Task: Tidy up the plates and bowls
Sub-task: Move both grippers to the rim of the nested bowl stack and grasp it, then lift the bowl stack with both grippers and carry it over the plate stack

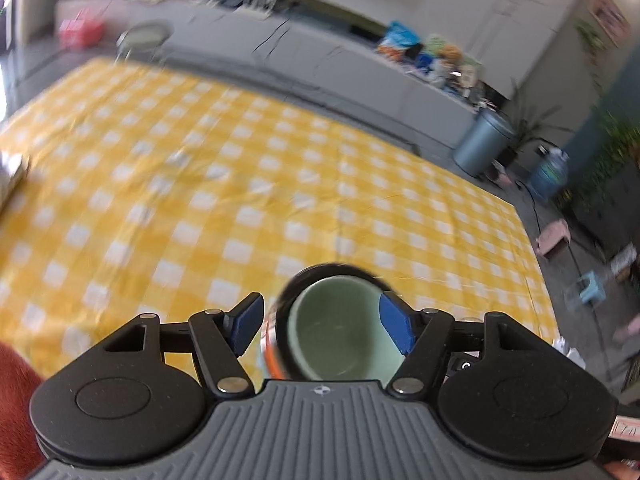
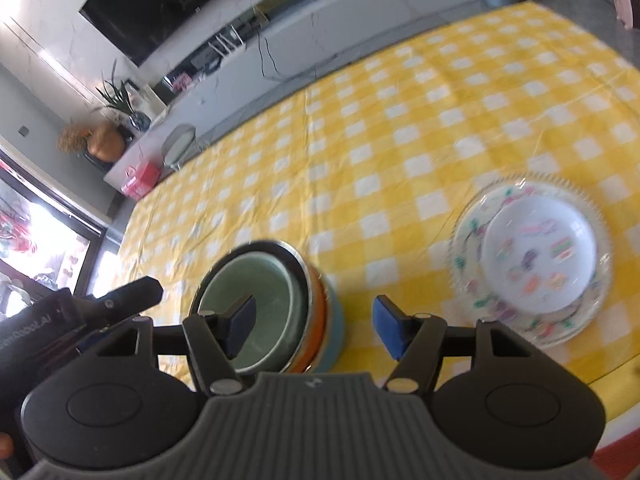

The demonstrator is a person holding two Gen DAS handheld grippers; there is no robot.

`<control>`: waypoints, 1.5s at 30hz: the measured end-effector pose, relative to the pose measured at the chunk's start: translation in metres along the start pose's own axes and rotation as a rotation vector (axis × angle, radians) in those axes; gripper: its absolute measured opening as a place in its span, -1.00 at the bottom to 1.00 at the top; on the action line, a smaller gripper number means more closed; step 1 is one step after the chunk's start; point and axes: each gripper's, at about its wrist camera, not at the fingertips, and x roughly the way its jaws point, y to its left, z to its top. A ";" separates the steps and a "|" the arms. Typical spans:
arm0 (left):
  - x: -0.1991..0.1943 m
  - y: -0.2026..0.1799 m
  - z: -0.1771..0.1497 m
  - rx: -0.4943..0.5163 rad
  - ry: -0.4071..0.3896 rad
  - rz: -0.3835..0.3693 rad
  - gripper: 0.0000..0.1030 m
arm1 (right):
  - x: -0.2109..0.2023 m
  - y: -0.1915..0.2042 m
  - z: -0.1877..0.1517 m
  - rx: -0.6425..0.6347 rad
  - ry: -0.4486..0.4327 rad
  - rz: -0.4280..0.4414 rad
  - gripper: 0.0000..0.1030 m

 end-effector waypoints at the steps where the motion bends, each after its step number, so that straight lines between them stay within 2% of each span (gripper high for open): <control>1: 0.004 0.007 0.000 -0.026 0.016 -0.007 0.49 | 0.006 0.001 -0.001 0.007 0.012 -0.004 0.25; 7: 0.030 0.032 -0.005 -0.119 0.082 -0.048 0.46 | 0.032 0.000 -0.002 0.057 0.059 -0.019 0.23; 14: 0.053 0.038 -0.016 -0.143 0.131 -0.047 0.35 | 0.056 -0.009 -0.004 0.112 0.107 -0.006 0.16; 17: 0.060 0.039 -0.017 -0.143 0.146 -0.035 0.25 | 0.064 -0.015 -0.004 0.136 0.117 0.020 0.15; 23: 0.066 0.041 -0.018 -0.146 0.157 -0.035 0.13 | 0.076 -0.021 -0.005 0.166 0.136 0.039 -0.01; 31: 0.073 0.038 -0.021 -0.129 0.180 -0.013 0.02 | 0.079 -0.026 -0.008 0.188 0.145 0.063 0.01; 34: 0.075 0.038 -0.022 -0.122 0.182 -0.004 -0.10 | 0.079 -0.027 -0.008 0.193 0.151 0.061 0.03; 40: 0.074 0.035 -0.022 -0.095 0.175 0.007 -0.11 | 0.077 -0.024 -0.009 0.166 0.136 0.054 -0.03; 45: 0.074 0.035 -0.022 -0.109 0.177 0.001 -0.12 | 0.078 -0.025 -0.008 0.188 0.137 0.054 -0.05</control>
